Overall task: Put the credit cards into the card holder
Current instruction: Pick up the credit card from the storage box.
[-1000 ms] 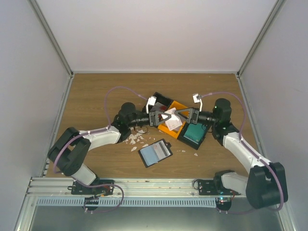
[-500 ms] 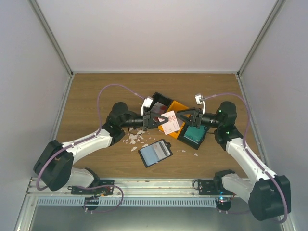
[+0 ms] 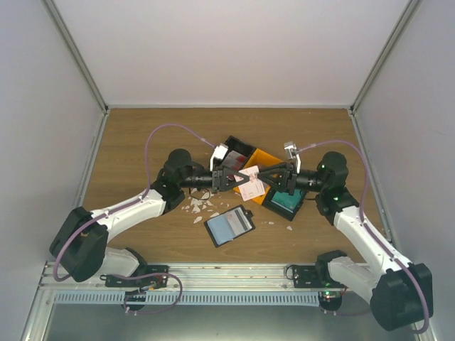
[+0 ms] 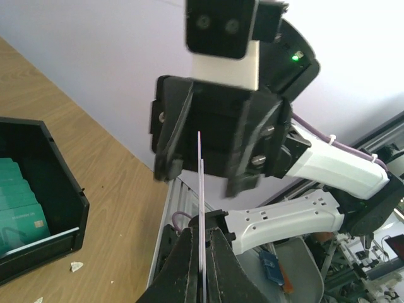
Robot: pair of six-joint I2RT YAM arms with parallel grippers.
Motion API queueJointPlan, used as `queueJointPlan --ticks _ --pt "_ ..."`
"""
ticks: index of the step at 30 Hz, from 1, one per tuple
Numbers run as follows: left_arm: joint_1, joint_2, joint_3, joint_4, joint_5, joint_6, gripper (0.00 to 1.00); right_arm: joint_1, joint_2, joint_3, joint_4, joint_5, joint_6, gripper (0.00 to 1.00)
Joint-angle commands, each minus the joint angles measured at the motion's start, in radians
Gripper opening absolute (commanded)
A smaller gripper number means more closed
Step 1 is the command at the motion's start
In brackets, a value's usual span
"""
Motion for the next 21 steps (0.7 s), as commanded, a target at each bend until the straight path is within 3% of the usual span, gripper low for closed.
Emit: queueJointPlan --ticks 1,3,5,21 --pt "0.000 -0.029 0.039 0.027 0.039 0.016 0.00 0.025 0.043 0.006 -0.050 0.014 -0.052 0.28" --pt "0.000 -0.038 0.038 0.028 0.049 0.012 0.00 0.027 0.061 0.005 -0.054 0.020 -0.049 0.17" --pt "0.000 -0.047 0.037 0.028 0.055 0.012 0.00 0.027 0.074 0.000 -0.045 0.024 -0.038 0.12" --pt "0.000 -0.120 0.053 0.047 0.087 -0.014 0.00 0.080 0.076 -0.106 0.123 -0.078 0.090 0.16"
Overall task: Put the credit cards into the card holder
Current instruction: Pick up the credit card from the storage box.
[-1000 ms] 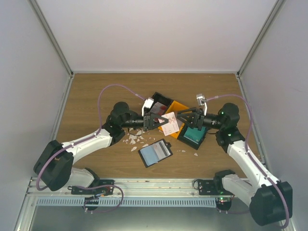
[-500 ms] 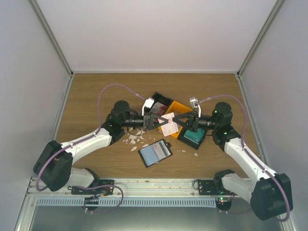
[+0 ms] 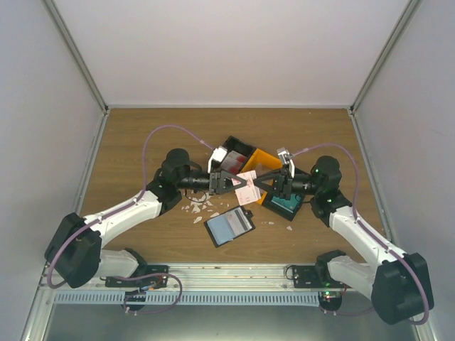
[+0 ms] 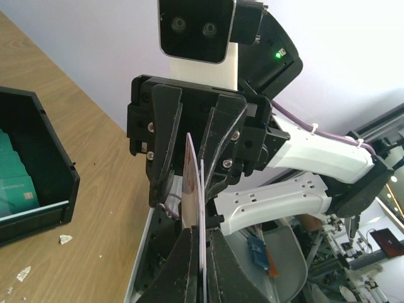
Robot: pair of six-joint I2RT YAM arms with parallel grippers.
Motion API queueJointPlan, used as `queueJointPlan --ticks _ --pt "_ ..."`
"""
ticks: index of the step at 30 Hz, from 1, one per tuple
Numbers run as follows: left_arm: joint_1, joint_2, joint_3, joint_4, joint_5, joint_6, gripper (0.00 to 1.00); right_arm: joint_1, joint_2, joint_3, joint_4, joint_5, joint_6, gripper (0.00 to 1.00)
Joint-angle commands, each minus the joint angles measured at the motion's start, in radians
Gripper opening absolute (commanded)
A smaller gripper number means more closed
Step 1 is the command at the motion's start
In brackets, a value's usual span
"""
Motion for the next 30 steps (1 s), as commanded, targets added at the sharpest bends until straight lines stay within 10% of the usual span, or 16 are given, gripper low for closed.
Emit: queueJointPlan --ticks 1,30 --pt "-0.006 -0.074 0.043 0.164 0.044 -0.012 0.00 0.036 0.009 -0.053 0.040 -0.041 0.065 0.16" --pt "0.137 0.062 0.117 -0.060 0.020 -0.138 0.13 -0.014 0.038 0.101 0.087 0.162 0.591 0.00"
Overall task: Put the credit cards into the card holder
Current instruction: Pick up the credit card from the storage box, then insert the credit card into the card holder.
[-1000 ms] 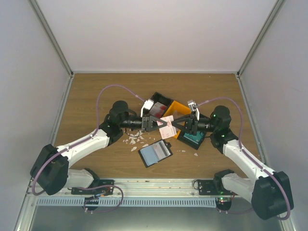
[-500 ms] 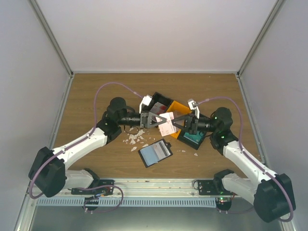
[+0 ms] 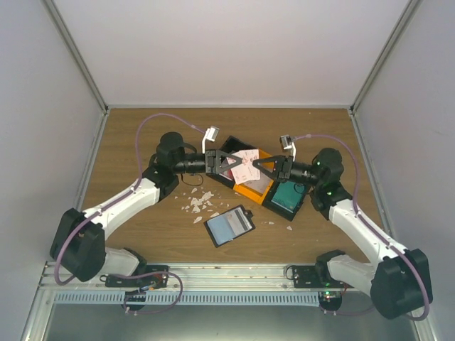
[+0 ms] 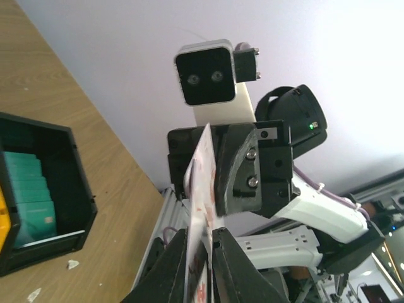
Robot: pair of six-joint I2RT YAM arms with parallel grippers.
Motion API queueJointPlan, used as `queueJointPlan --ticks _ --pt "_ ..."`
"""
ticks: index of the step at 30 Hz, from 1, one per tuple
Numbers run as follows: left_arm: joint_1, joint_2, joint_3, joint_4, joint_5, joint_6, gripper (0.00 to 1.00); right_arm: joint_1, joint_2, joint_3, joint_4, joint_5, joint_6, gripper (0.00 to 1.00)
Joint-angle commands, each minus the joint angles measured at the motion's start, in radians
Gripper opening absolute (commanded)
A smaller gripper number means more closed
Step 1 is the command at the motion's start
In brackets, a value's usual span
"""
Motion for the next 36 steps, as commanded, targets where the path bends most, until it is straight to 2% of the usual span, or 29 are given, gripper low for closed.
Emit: queueJointPlan --ticks 1,5,7,9,14,17,27,36 --pt "0.041 0.015 -0.033 0.021 0.029 -0.008 0.13 -0.055 0.014 0.001 0.026 0.012 0.087 0.00" --pt "0.069 0.012 -0.068 0.033 0.041 -0.006 0.12 -0.100 0.022 -0.001 0.011 0.009 0.070 0.01" --pt "0.080 0.005 -0.084 0.026 0.041 0.004 0.06 -0.109 0.024 0.006 -0.034 0.014 0.023 0.01" --pt "0.090 -0.010 -0.112 0.008 0.029 0.024 0.00 -0.112 0.022 0.022 -0.130 0.035 -0.073 0.01" --pt "0.097 -0.094 -0.218 -0.140 -0.075 0.132 0.00 -0.092 0.020 0.032 -0.423 0.111 -0.415 0.01" --pt "0.096 -0.148 -0.301 -0.218 -0.119 0.183 0.00 -0.040 0.040 -0.012 -0.494 0.124 -0.531 0.01" --pt "0.072 -0.311 -0.576 -0.379 -0.183 0.176 0.00 0.230 0.185 -0.131 -0.446 0.246 -0.586 0.01" --pt "0.064 -0.311 -0.694 -0.368 -0.176 0.146 0.00 0.287 0.368 -0.142 -0.323 0.278 -0.554 0.01"
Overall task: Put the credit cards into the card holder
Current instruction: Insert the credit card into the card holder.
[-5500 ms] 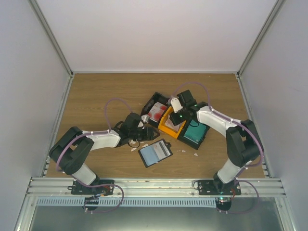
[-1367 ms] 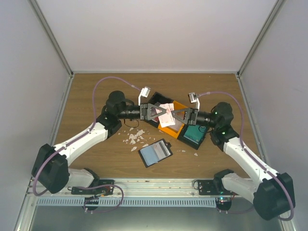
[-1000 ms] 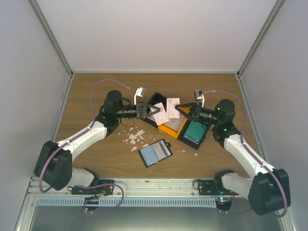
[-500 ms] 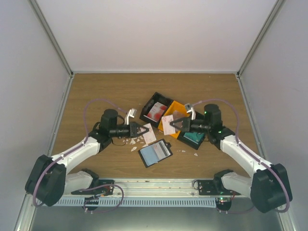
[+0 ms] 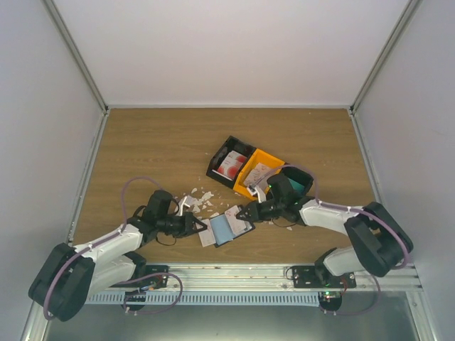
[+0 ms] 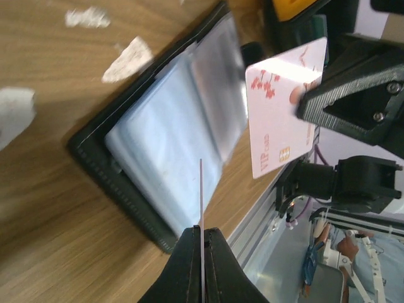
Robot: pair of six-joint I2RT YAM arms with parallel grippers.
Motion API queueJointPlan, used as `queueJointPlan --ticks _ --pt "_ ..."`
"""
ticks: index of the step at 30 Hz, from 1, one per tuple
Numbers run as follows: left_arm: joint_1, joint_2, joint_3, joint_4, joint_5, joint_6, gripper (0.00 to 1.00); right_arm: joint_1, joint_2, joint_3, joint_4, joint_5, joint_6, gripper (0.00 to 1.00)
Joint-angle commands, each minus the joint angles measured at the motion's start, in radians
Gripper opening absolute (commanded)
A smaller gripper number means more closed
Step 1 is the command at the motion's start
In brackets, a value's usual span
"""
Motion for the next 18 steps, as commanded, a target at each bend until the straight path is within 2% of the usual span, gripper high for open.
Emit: queueJointPlan --ticks 1,9,18 --pt "-0.009 0.003 -0.040 0.039 -0.003 -0.016 0.00 0.018 0.058 0.005 0.074 0.042 -0.005 0.01" --pt "-0.017 0.062 -0.073 0.108 -0.010 -0.038 0.00 0.020 0.126 0.024 0.087 0.103 -0.033 0.00" --pt "-0.021 0.126 -0.069 0.157 -0.015 -0.049 0.00 0.019 0.185 0.027 0.122 0.061 -0.021 0.00"
